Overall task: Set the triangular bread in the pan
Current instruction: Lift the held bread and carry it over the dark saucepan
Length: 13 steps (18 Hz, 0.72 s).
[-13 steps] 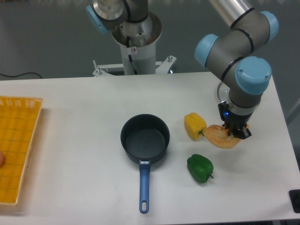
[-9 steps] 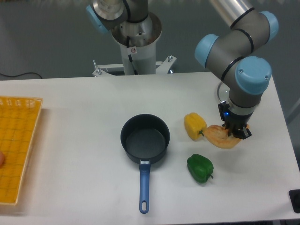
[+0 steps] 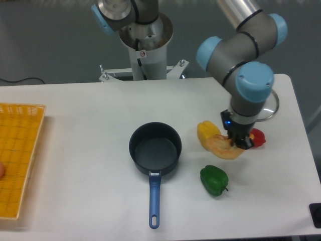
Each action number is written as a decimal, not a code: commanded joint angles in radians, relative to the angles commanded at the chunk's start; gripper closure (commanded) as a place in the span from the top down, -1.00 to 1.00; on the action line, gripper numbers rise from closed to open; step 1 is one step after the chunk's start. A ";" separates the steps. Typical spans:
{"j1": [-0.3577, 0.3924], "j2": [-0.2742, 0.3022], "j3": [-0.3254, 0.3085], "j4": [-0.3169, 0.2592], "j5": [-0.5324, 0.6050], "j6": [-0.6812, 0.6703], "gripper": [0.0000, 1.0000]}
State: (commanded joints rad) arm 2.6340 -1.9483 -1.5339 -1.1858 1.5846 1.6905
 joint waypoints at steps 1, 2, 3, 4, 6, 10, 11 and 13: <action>-0.012 0.011 -0.015 0.000 0.000 -0.009 -0.91; -0.018 0.025 -0.031 0.002 0.000 -0.024 -0.90; -0.026 0.040 -0.046 0.002 0.000 -0.041 -0.90; -0.044 0.046 -0.055 0.002 0.000 -0.057 -0.90; -0.078 0.051 -0.071 0.003 0.002 -0.107 -0.90; -0.161 0.055 -0.100 0.026 0.002 -0.237 -0.90; -0.182 0.055 -0.109 0.038 0.003 -0.271 -0.90; -0.212 0.060 -0.132 0.049 0.003 -0.304 -0.90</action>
State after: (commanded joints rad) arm 2.4223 -1.8884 -1.6658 -1.1367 1.5877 1.3868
